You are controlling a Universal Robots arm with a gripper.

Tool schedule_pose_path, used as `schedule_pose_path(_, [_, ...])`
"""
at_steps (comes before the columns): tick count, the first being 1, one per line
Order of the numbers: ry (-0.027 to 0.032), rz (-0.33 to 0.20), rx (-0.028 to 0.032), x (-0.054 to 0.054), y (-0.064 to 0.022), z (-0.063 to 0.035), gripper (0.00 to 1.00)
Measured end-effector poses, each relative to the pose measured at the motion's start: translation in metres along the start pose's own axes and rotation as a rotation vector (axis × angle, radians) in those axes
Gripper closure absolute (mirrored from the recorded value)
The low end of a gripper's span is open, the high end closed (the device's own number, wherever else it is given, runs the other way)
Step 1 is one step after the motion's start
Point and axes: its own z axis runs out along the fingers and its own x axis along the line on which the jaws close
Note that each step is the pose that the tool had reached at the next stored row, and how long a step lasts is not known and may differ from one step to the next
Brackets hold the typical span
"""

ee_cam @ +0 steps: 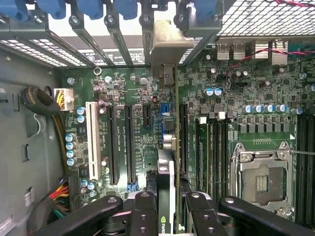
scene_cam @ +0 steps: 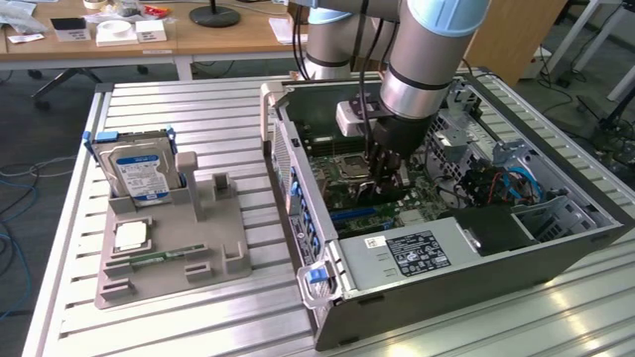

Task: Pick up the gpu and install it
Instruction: 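Insert the gpu into the slot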

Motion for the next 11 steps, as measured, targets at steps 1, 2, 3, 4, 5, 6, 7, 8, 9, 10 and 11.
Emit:
schedule_pose_path(1, [0.0, 0.001, 0.0, 0.0002, 0.0004, 0.0007, 0.73])
schedule_pose_path(2, [0.0002, 0.001, 0.0, 0.0004, 0.0008, 0.0013, 0.73])
schedule_pose_path(3, [0.0002, 0.001, -0.0001, 0.0004, 0.0008, 0.0016, 0.73])
schedule_pose_path(4, [0.0002, 0.001, 0.0, 0.0004, 0.0008, 0.0016, 0.73])
schedule_pose_path(5, [0.0002, 0.002, 0.0, 0.0004, 0.0008, 0.0016, 0.73])
schedule_pose_path(6, [0.0001, 0.002, 0.0, 0.0004, 0.0009, 0.0017, 0.73])
schedule_pose_path(7, [0.0001, 0.002, 0.0, 0.0004, 0.0012, 0.0017, 0.73])
schedule_pose_path(8, [0.0, 0.003, 0.0001, 0.0004, 0.0016, 0.0019, 0.73])
schedule_pose_path(9, [0.0, 0.003, 0.0001, 0.0004, 0.002, 0.002, 0.73])
schedule_pose_path(10, [-0.0001, 0.004, 0.0002, 0.0005, 0.0025, 0.0021, 0.73])
schedule_pose_path(11, [-0.0002, 0.005, 0.0002, 0.0005, 0.0031, 0.0022, 0.73])
